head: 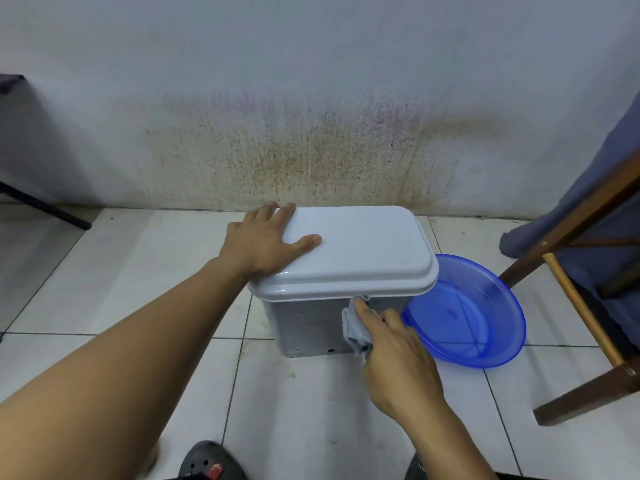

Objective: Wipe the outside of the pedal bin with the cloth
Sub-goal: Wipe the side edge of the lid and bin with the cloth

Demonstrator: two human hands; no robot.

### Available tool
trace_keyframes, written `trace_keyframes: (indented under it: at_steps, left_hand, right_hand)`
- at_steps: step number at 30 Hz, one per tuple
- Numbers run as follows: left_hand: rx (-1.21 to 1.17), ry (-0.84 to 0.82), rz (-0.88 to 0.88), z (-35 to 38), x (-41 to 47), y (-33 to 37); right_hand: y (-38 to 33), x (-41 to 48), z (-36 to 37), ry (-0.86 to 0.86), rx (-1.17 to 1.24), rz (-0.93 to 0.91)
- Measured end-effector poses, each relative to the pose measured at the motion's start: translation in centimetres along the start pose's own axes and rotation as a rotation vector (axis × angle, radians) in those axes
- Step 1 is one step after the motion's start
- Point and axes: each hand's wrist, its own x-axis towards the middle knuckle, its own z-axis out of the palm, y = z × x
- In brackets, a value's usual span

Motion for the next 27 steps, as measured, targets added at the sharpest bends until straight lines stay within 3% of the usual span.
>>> trace_keyframes:
  at_steps: [14, 18, 23, 27]
  left_hand:
    - [-0.019, -0.018, -0.025, -0.5, -0.5, 0.3]
    - [-0.038, -0.017, -0.083, -0.5, -0.9, 0.7]
    - [-0.068, 0.001, -0.173, -0.5, -2.6, 1.4]
    - [-0.258, -0.044, -0.251, -1.8, -3.1, 0.5]
  right_hand:
    - [-7.6, 0.4, 4.6, -0.154, 0.124, -0.174]
    - [-4.5, -0.6, 4.2, -0.053, 0.316, -0.07]
    - [-1.4, -0.2, 3.3, 0.08, 0.342, -0.049]
    - [-0.1, 1.3, 2.3, 0.109, 0.442, -0.005]
